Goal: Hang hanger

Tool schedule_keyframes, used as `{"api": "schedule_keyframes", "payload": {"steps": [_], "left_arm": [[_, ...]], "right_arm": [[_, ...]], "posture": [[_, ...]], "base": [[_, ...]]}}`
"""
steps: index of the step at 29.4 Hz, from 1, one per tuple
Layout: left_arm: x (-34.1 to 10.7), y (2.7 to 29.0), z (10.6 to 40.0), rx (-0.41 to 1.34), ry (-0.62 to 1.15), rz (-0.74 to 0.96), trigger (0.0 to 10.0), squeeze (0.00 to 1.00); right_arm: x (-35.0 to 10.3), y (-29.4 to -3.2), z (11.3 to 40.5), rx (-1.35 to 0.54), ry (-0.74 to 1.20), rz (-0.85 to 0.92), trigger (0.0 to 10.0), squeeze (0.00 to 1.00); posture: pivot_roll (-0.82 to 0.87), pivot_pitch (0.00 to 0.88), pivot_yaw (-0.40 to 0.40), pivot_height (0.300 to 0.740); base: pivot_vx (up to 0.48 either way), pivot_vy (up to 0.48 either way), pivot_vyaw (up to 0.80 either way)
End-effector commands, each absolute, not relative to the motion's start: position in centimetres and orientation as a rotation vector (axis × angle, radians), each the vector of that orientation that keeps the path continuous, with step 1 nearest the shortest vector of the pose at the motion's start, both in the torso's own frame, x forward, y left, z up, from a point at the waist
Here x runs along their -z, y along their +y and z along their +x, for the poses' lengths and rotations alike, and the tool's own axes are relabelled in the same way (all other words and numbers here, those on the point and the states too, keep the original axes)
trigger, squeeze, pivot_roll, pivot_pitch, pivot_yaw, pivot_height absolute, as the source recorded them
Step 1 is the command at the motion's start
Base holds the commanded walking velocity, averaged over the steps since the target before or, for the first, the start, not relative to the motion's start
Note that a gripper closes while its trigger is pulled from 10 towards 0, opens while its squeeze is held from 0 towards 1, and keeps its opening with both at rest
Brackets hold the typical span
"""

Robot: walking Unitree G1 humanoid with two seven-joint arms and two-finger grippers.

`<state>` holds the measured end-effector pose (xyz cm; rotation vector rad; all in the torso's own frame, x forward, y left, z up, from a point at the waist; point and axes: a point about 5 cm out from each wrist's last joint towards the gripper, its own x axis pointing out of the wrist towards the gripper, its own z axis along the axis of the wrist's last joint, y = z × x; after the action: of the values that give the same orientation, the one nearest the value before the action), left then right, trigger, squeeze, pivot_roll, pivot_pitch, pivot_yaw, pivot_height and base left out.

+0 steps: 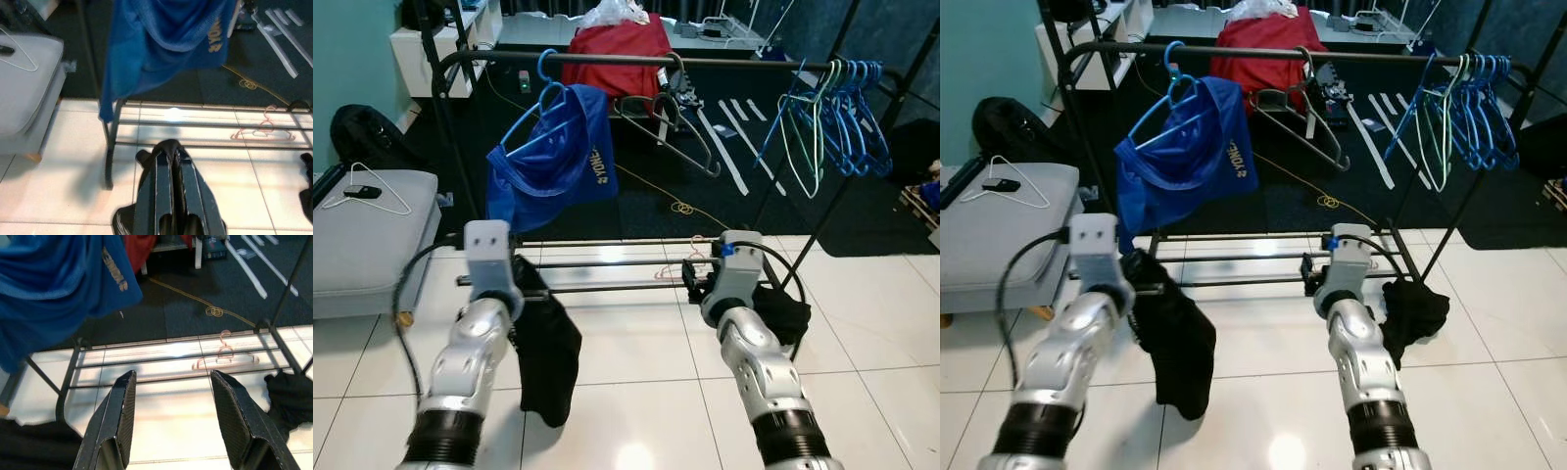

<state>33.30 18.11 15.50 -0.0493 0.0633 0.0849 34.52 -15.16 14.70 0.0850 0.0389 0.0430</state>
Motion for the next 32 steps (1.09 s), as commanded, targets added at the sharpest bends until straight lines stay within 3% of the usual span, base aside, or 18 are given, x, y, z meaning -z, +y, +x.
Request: {"api": "schedule_keyframes", "payload": {"steps": [1,10,23,32], "left_arm": [[-16.1,18.2,33.1,-0.079,0.037,-0.046,10.0,0.00],[-15.3,17.1,32.3,-0.065,0.064,-0.058,10.0,0.00],[-15.6,17.0,32.3,-0.028,0.054,-0.021,10.0,0.00],[-15.4,16.7,32.1,-0.022,0.073,-0.040,10.0,0.00]], "right_arm": [[-15.0,-15.0,34.3,-0.051,0.013,0.066,10.0,0.00],[-13.5,-15.4,32.7,-0.010,0.082,0.084,10.0,0.00],[-13.4,-14.5,32.1,-0.029,0.107,0.068,10.0,0.00],[-13.1,-15.3,31.9,0.044,0.143,0.071,10.0,0.00]], "posture": [[0.03,0.162,-0.037,0.740],[0.04,0.175,-0.058,0.740],[0.04,0.149,-0.055,0.740],[0.04,0.141,-0.060,0.740]], "base": [[0.000,0.000,0.00],[0.000,0.000,0.00],[0.000,0.000,0.00],[0.000,0.000,0.00]]}}
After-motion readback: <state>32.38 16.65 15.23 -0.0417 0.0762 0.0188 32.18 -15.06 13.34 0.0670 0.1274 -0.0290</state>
